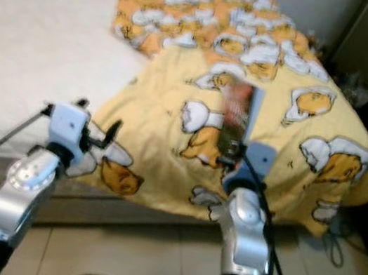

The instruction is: Clean up the room

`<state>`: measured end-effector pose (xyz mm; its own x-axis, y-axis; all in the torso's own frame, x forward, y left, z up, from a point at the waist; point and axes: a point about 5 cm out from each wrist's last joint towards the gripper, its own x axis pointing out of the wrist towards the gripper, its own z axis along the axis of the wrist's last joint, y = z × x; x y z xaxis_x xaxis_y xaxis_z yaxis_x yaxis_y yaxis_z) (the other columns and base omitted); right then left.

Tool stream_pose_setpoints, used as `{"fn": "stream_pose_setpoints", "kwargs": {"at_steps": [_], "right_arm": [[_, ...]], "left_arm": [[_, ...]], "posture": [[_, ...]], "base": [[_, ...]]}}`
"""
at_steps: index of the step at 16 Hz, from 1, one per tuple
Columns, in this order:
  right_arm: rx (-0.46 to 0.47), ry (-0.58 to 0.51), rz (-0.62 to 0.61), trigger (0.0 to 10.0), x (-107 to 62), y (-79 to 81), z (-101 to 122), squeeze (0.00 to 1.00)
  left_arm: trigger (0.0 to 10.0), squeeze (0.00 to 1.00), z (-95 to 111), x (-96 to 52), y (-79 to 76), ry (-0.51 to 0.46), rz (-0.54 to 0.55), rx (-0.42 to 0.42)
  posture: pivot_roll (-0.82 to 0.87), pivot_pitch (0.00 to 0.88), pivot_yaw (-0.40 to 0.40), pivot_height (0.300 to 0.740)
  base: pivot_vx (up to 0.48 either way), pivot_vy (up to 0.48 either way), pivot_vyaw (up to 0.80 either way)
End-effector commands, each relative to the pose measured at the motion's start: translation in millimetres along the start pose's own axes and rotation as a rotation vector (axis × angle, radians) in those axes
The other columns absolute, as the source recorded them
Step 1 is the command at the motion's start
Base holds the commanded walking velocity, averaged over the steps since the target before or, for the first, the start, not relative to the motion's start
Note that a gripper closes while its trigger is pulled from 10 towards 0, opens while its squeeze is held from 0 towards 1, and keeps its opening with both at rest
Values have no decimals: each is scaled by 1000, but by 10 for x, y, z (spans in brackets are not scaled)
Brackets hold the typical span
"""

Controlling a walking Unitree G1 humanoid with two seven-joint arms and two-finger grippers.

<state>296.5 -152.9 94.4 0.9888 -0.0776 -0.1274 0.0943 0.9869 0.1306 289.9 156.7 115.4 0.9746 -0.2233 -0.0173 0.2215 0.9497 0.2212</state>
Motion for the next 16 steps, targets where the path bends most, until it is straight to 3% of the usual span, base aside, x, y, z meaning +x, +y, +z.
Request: {"fn": "stream_pose_setpoints", "kwargs": {"at_steps": [1,12,16], "right_arm": [[7,-69,9,10000,22,35,137,0],[-1,-87,40,10000,41,90,178,0],[11,-96,97,10000,50,160,211,0]], "left_arm": [[10000,0,15,0,98,-4,29,17],[10000,0,18,3,125,-10,45,7],[10000,0,37,8,132,-19,66,-22]], "posture": [[27,0,-3,740],[32,0,-1,740],[38,0,-2,740]], "base": [[0,435,0],[0,426,0],[0,0,0]]}}
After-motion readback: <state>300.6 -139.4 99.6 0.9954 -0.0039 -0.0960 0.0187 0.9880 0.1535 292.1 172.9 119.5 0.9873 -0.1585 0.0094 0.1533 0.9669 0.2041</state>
